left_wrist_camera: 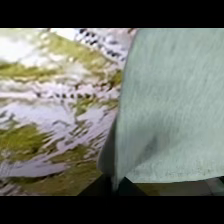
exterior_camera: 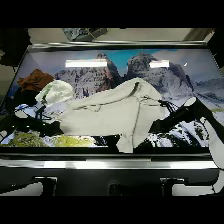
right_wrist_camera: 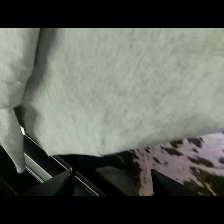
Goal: Fold the shirts.
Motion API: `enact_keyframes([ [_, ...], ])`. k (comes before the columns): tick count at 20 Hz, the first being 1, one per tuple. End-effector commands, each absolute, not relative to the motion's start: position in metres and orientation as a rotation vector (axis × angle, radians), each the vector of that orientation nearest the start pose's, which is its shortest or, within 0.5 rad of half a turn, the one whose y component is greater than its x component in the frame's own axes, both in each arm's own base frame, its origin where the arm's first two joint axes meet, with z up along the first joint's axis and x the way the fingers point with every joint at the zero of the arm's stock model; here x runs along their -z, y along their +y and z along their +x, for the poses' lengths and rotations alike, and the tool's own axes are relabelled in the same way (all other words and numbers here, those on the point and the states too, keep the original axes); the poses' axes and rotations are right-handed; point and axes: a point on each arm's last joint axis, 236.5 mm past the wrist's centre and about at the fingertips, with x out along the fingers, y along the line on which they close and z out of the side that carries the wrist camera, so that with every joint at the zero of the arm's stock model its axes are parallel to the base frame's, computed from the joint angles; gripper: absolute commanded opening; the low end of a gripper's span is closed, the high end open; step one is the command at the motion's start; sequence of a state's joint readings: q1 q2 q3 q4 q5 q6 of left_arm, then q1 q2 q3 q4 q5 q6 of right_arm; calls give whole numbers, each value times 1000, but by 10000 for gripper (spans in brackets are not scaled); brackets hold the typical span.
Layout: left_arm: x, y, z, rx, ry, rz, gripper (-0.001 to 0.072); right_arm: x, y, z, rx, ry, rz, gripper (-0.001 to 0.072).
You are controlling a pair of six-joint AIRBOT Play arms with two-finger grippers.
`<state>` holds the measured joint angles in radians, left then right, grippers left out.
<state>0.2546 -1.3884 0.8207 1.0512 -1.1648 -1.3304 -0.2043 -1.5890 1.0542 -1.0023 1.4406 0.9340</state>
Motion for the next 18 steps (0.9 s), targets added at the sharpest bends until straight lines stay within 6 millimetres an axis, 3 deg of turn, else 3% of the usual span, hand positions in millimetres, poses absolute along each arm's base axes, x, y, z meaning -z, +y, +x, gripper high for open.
enact_keyframes([
  [1, 93, -41, 295, 205, 1563, -601, 39, 100, 90, 311, -654, 1548, 495, 521],
  [4, 93, -41, 295, 211, 1562, -595, 39, 108, 101, 307, -623, 1581, 482, 519],
  [5, 93, -41, 295, 211, 1562, -595, 39, 110, 107, 307, -633, 1582, 450, 402],
  [6, 93, -41, 295, 216, 1561, -590, 39, 110, 110, 308, -636, 1576, 437, 195],
  [7, 91, -40, 296, 225, 1556, -580, 38, 107, 111, 311, -640, 1568, 430, 50],
  [9, 70, -38, 310, 270, 1500, -526, 36, 86, 101, 328, -651, 1496, 337, 48],
  [10, 47, -35, 325, 280, 1428, -490, 36, 64, 93, 341, -662, 1438, 246, 47],
  [11, 15, -30, 344, 281, 1329, -448, 36, 29, 83, 360, -663, 1344, 132, 47],
  [12, -32, -26, 365, 283, 1190, -399, 36, -13, 70, 380, -632, 1234, 9, 47],
  [13, -89, -23, 382, 282, 1034, -359, 36, -68, 54, 401, -570, 1098, -114, 47],
  [14, -166, -24, 396, 279, 828, -339, 36, -144, 34, 420, -468, 908, -251, 47],
  [15, -254, -25, 399, 279, 589, -290, 36, -226, 17, 427, -355, 708, -361, 47],
  [16, -336, -24, 389, 261, 372, -240, 36, -323, -2, 418, -210, 471, -454, 47],
  [17, -410, -21, 365, 230, 176, -197, 36, -407, -16, 391, -76, 266, -501, 46],
  [18, -471, -19, 332, 193, 19, -169, 36, -480, -26, 349, 37, 81, -534, 46],
])
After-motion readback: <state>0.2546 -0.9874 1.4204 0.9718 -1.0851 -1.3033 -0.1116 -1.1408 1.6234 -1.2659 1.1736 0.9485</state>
